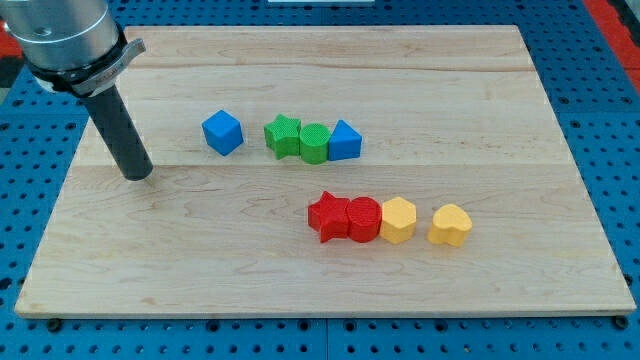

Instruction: Push the blue blocks towards the top center

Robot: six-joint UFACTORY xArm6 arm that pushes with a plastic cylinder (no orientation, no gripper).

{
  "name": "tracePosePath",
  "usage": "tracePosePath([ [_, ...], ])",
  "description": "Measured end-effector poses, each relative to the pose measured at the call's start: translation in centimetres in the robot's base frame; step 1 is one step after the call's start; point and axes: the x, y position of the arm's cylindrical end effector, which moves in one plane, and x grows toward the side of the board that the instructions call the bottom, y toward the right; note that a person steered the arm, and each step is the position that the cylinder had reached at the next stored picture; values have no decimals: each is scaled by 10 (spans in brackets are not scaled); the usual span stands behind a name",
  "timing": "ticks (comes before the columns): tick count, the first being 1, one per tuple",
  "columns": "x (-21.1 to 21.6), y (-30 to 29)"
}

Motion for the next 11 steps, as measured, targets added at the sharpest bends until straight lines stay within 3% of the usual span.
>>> tracePosePath([
  [2,-3,26],
  [4,-47,119],
  [6,-103,122],
  [7,-82,105],
  [9,-79,35],
  [11,-138,82],
])
